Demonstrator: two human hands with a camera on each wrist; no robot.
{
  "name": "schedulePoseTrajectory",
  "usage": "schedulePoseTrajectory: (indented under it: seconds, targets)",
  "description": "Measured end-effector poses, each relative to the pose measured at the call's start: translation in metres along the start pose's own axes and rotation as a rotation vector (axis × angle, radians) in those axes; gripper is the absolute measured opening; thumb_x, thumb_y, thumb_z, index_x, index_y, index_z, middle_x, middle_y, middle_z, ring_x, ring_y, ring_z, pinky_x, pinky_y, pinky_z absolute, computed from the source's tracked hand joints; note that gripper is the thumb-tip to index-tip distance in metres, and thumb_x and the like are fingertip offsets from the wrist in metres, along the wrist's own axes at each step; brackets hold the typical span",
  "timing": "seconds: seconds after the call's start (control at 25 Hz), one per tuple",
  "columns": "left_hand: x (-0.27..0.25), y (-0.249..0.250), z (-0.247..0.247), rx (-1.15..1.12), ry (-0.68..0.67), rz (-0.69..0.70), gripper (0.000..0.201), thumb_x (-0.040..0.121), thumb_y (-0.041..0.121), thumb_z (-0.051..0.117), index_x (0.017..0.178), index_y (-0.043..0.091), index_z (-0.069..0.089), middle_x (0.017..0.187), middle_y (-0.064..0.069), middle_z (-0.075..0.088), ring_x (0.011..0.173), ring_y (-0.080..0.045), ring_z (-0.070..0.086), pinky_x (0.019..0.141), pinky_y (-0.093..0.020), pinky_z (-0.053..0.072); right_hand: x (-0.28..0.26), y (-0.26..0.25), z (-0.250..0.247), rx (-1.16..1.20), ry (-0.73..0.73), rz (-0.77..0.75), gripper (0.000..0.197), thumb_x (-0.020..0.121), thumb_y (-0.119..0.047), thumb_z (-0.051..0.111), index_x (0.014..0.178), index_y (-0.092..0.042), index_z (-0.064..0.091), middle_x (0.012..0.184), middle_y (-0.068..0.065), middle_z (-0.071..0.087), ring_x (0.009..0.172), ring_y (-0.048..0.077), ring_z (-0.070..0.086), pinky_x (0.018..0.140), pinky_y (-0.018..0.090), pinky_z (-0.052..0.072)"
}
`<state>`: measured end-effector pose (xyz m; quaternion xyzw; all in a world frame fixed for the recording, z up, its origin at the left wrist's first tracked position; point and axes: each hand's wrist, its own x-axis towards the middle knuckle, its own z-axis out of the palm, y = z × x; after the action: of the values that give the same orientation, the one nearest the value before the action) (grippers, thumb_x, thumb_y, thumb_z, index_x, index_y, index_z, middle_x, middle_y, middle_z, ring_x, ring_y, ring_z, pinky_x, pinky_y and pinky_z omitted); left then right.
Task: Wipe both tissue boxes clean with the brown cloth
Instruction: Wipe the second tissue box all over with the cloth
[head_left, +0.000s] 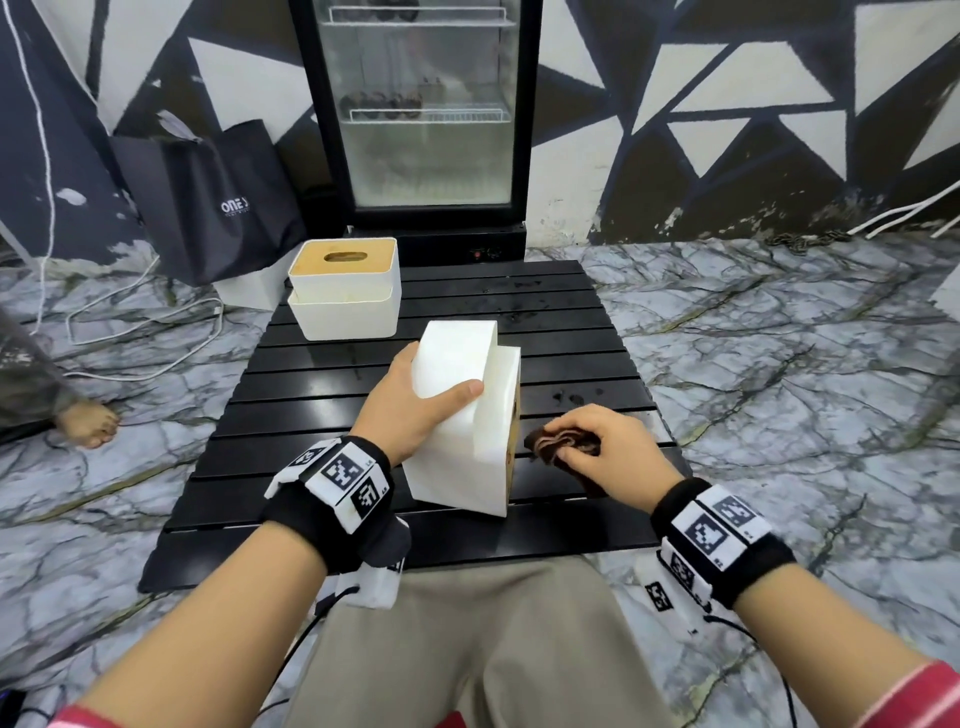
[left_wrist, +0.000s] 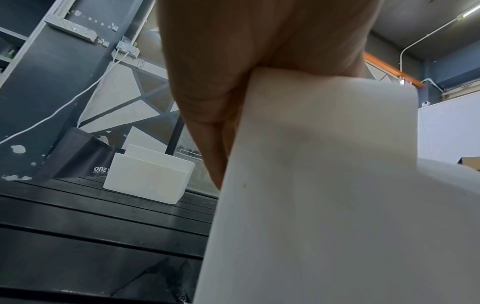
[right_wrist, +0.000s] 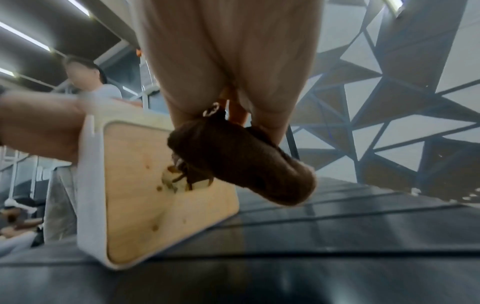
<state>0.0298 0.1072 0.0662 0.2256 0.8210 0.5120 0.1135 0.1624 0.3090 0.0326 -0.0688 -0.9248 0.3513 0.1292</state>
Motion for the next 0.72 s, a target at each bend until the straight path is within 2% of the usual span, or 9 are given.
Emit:
schedulePoseTrajectory:
  seconds: [0.16,0.28,0.36,0.44,0.52,0.56,0.64,0.72]
  targets:
    - [-0.003,0.005,0.000,-0.010,0.003,-0.005,0.098,0.053,0.069,0.068,0.136,0.026,0.039,0.122,0.012,0.054,0.109,-0.011,0.055,0.084,-0.027,0.042,0.006,0.014,0.015,-0.155,-0.181,0.061,0.028,0.079,-0.009,0.065,0.105,-0.017,0.065,0.104,0.005,0.061,0.097,0.017,0.058,0.084,0.013,0.037]
    - [-0.005,0.006,0.000,-0.008,0.012,-0.012,0.079,0.070,0.053,0.074,0.136,0.025,0.039,0.122,0.011,0.054,0.110,-0.012,0.054,0.084,-0.026,0.040,0.009,0.018,0.019,-0.259,-0.290,0.091,0.028,0.081,-0.014,0.062,0.109,-0.018,0.062,0.107,0.005,0.058,0.101,0.021,0.055,0.084,0.017,0.037]
    - [-0.006,0.008,0.000,0.001,0.021,-0.004,0.067,0.078,0.045,0.070,0.135,0.025,0.040,0.122,0.011,0.054,0.109,-0.012,0.054,0.084,-0.025,0.039,0.011,0.019,0.019,-0.298,-0.353,0.110,0.030,0.081,-0.016,0.062,0.110,-0.019,0.060,0.109,0.005,0.056,0.103,0.022,0.053,0.086,0.020,0.037]
    - [-0.006,0.008,0.000,-0.002,0.016,-0.007,0.055,0.084,0.040,0.065,0.132,0.025,0.042,0.119,0.012,0.055,0.106,-0.011,0.054,0.081,-0.022,0.040,0.014,0.018,0.016,-0.355,-0.411,0.128,0.034,0.080,-0.022,0.063,0.113,-0.023,0.058,0.114,0.004,0.054,0.108,0.023,0.049,0.093,0.027,0.039]
    - [-0.004,0.006,-0.002,-0.055,-0.018,-0.036,0.045,0.091,0.033,0.056,0.133,0.025,0.042,0.119,0.010,0.058,0.110,-0.014,0.056,0.083,-0.020,0.042,0.016,0.009,0.009,-0.315,-0.330,0.110,0.034,0.081,-0.024,0.063,0.114,-0.024,0.058,0.119,0.002,0.053,0.115,0.023,0.045,0.099,0.033,0.038]
    - [-0.002,0.005,-0.004,-0.092,-0.039,-0.056,0.043,0.094,0.029,0.051,0.136,0.024,0.041,0.123,0.009,0.057,0.115,-0.016,0.054,0.090,-0.024,0.043,0.016,0.000,0.005,-0.237,-0.227,0.074,0.031,0.083,-0.022,0.062,0.114,-0.023,0.059,0.120,0.001,0.054,0.117,0.021,0.045,0.101,0.030,0.035]
    - [0.004,0.004,-0.010,-0.081,-0.059,-0.076,0.051,0.097,0.026,0.044,0.145,0.025,0.028,0.136,0.009,0.046,0.125,-0.013,0.045,0.104,-0.028,0.034,0.015,-0.028,-0.001,-0.065,-0.003,-0.057,0.027,0.085,-0.016,0.060,0.111,-0.022,0.061,0.119,-0.003,0.056,0.116,0.016,0.045,0.100,0.023,0.031]
    - [0.010,0.004,-0.017,0.035,-0.073,-0.033,0.056,0.095,0.025,0.041,0.148,0.028,0.023,0.142,0.007,0.038,0.128,-0.010,0.037,0.108,-0.027,0.027,0.014,-0.060,0.001,-0.002,0.069,-0.181,0.028,0.087,-0.017,0.058,0.114,-0.023,0.061,0.124,-0.004,0.055,0.118,0.014,0.043,0.103,0.023,0.028]
